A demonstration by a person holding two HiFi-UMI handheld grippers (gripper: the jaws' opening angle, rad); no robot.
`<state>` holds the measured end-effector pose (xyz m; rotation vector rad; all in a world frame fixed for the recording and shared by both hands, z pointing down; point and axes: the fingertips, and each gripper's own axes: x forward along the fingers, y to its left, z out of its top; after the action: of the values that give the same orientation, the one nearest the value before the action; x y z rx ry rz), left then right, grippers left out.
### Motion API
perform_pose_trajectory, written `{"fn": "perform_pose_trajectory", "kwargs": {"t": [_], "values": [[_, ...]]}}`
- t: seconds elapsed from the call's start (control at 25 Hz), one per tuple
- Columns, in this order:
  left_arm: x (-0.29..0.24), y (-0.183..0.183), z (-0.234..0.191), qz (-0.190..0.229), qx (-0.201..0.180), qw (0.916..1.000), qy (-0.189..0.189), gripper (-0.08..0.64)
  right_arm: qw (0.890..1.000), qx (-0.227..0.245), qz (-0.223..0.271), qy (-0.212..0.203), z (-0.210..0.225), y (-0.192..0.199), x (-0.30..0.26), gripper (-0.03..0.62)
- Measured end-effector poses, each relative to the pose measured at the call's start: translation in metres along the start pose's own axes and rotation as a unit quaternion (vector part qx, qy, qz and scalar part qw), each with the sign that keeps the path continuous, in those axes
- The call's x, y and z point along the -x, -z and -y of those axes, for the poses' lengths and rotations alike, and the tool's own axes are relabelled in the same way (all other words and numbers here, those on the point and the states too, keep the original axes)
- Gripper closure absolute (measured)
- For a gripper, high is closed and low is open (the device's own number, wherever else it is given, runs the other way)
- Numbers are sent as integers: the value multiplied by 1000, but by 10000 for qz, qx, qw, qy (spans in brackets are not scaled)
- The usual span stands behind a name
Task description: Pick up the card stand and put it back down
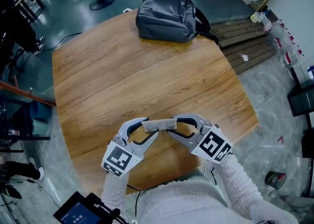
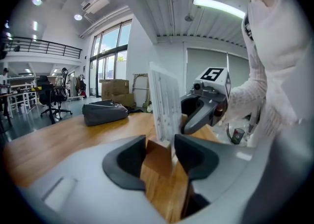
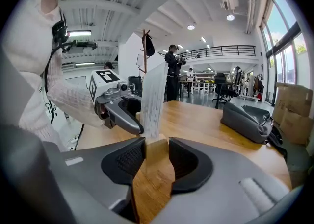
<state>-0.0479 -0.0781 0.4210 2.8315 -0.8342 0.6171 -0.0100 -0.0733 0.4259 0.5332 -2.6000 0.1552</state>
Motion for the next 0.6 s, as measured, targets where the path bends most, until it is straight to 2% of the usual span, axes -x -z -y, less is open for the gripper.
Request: {"fn": "perform_pose_trajectory", "kwargs": {"t": [0.12,0.32,0.44,0.6], "values": [[8,-18,-3,168,3,9998,-95,374,9999,28,131,-66,3,-18,8,442],[23,-37,3,345,129,9989,-282,374,9991,360,212,-36,-4,-43,23,443],[32,-41,9,311,137,9988,-356,373,9987,426,269,-51,-11,-50,30,443],[42,-47,12,211,-62,9985,-499,373,9984,413,366,-78,-19,-57,32,443]]}}
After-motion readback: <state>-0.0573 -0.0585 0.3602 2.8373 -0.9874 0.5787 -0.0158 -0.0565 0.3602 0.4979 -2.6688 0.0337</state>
